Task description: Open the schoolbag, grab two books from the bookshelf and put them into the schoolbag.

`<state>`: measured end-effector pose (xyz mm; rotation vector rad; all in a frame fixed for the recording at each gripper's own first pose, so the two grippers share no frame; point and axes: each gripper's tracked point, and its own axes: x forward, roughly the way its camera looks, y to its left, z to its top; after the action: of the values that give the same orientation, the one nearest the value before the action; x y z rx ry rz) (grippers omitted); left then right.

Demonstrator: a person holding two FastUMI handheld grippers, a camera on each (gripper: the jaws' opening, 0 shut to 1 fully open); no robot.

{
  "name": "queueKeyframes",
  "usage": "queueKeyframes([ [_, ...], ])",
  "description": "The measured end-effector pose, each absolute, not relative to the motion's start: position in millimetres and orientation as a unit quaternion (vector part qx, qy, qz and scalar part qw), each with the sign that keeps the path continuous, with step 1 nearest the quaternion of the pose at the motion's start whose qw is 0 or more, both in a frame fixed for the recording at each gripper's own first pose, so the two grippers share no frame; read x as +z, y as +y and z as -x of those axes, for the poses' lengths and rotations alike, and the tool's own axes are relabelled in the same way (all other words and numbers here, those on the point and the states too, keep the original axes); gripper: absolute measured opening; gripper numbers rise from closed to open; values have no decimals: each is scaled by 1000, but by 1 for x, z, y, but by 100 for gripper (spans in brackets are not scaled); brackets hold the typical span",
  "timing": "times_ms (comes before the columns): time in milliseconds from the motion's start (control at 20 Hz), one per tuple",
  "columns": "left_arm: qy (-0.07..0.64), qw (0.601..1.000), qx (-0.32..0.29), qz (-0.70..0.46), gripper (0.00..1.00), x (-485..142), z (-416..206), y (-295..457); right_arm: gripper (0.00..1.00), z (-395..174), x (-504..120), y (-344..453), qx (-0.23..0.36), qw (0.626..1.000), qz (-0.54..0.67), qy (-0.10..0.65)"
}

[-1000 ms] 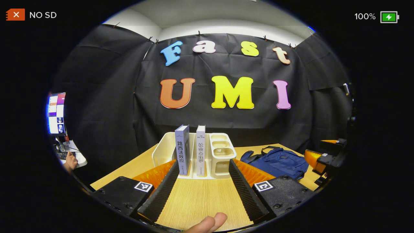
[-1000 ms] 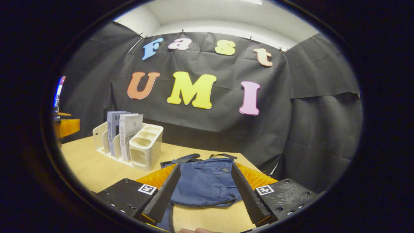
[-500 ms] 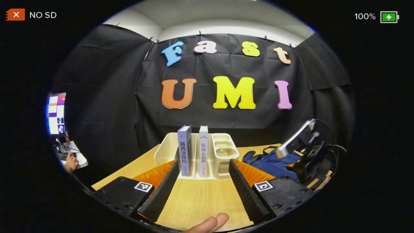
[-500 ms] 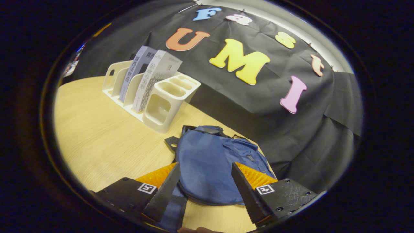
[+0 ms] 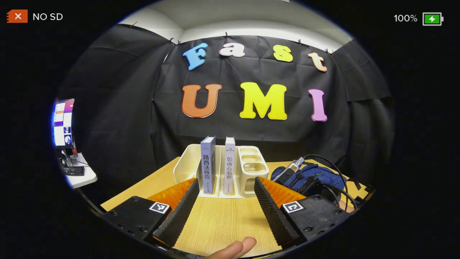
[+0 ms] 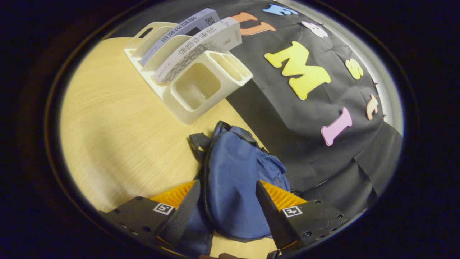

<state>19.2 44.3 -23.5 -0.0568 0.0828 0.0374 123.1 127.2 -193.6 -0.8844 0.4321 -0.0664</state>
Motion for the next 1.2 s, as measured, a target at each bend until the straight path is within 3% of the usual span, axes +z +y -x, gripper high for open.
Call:
queueKeyframes([
  [200, 44, 998, 33, 23, 98, -26, -19, 51, 90, -130, -194, 123, -50, 873, 432, 219],
  [250, 42, 998, 35, 18, 98, -24, -20, 51, 96, -134, -194, 122, -51, 877, 422, 223],
  [400, 44, 998, 32, 23, 98, -27, -22, 48, 78, -134, -175, 124, -59, 887, 408, 208],
  [500, 50, 998, 35, 27, 98, -30, -22, 49, 81, -132, -154, 116, -83, 879, 432, 186],
  [550, 51, 998, 39, 24, 98, -30, -23, 51, 73, -133, -148, 116, -84, 885, 423, 176],
  [650, 50, 998, 41, 23, 98, -29, -23, 52, 70, -146, -156, 117, -82, 889, 411, 187],
  [700, 49, 998, 41, 25, 98, -29, -22, 52, 63, -151, -164, 115, -81, 885, 411, 204],
  [750, 49, 998, 42, 23, 98, -28, -23, 52, 71, -160, -170, 113, -79, 884, 408, 214],
  [800, 48, 998, 42, 21, 98, -29, -23, 53, 66, -165, -171, 111, -84, 886, 400, 219],
  [850, 48, 998, 43, 18, 98, -28, -23, 54, 45, -170, -173, 110, -84, 888, 396, 217],
  [950, 48, 998, 38, 21, 98, -28, -23, 51, 44, -177, -164, 109, -88, 891, 398, 201],
  [1050, 50, 998, 34, 26, 98, -31, -25, 50, 15, -182, -163, 109, -71, 900, 381, 201],
  [1200, 57, 997, 34, 38, 98, -35, -28, 47, 9, -178, -160, 107, -42, 918, 333, 213],
])
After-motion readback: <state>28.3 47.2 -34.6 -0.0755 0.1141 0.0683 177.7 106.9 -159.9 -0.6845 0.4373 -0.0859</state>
